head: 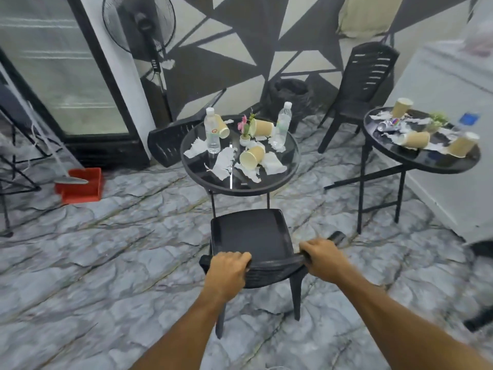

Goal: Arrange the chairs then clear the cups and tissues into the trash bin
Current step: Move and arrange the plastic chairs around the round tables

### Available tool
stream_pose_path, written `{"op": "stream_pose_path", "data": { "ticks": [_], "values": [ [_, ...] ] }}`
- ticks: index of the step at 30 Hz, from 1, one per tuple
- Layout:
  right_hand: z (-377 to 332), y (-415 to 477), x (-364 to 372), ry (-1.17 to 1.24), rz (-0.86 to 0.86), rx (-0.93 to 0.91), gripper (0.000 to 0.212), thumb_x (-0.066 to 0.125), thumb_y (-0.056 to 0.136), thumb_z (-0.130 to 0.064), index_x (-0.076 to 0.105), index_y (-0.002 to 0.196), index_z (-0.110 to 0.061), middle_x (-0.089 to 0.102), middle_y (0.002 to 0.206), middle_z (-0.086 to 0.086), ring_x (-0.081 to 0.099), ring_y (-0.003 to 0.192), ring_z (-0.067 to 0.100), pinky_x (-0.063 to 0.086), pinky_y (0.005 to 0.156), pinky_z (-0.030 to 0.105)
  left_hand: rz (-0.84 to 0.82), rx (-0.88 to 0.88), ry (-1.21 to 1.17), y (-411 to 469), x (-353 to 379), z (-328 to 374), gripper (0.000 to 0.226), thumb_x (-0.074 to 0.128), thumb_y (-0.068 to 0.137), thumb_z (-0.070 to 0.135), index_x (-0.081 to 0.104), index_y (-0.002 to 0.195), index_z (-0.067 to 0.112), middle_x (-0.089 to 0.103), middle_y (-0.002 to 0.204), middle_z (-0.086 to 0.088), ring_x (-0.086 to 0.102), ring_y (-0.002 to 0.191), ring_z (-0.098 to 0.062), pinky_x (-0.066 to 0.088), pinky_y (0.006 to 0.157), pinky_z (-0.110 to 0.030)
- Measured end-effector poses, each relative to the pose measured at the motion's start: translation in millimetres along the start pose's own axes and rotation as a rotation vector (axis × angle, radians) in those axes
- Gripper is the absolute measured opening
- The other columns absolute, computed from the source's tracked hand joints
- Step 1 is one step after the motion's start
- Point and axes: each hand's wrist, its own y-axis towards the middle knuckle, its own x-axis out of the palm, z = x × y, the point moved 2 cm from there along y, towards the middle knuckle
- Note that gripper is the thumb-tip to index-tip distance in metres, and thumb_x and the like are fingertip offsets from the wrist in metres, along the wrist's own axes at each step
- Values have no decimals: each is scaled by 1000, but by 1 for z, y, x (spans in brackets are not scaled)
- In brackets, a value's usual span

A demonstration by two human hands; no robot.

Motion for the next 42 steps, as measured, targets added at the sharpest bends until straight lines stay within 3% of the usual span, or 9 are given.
{"op": "stream_pose_path", "data": {
  "ticks": [6,13,16,19,22,25,32,36,42],
  "values": [
    [38,-13,8,14,-6,13,34,74,51,-5,50,70,-19,53,54,0,50,45,24,26,43,25,-12,-53,-34,10,22,32,35,80,48,10,53,68,18,50,50,3,49,42,-22,24,43,-26],
    [26,-26,25,36,33,-37,28,68,51,-2,54,70,-16,55,56,0,53,48,25,42,50,29,-15,-167,23,-1,25,37,35,83,50,5,57,71,16,55,55,-1,52,48,-27,34,42,-29],
    [24,-27,23,85,6,12,20,65,63,-1,53,72,-15,58,60,4,55,54,30,50,58,39,-35,-242,29,-3,24,41,29,83,63,12,56,71,18,57,61,0,54,60,-27,38,54,-33],
    [25,-27,14,138,-87,48,20,72,75,-19,55,85,-17,65,83,6,60,80,30,47,81,39,-82,-370,-25,0,16,50,19,75,74,30,59,80,22,64,78,3,58,86,-26,36,70,-36],
    [33,-39,4,250,-193,59,62,76,75,-36,54,131,-21,57,129,5,44,128,25,35,107,38,-172,-379,-158,0,3,71,70,69,70,60,56,131,29,60,120,7,46,123,-23,32,104,-41],
    [53,-64,-16,312,-108,101,80,75,78,-34,38,148,-21,43,149,1,20,147,21,18,119,35,-108,-291,-296,18,-18,113,84,61,77,70,40,147,29,51,136,4,37,132,-20,27,113,-42],
    [140,-118,-75,313,-28,408,63,64,89,-24,39,147,-22,40,150,4,34,139,23,34,109,35,-113,-170,-340,122,-33,228,60,51,94,56,45,144,22,49,142,0,34,137,-22,30,112,-39],
    [184,-140,-91,344,-12,466,51,65,88,-27,52,137,-22,53,141,1,45,132,21,42,107,39,-99,-167,-414,171,-27,282,53,55,95,49,53,138,17,53,141,-3,38,135,-23,34,111,-38],
    [248,-144,-92,349,-5,565,47,67,86,-27,57,132,-21,57,136,3,49,128,22,45,103,40,-238,-45,-270,244,0,313,50,61,91,39,52,135,17,52,138,-3,38,134,-24,36,109,-37]
  ]
}}
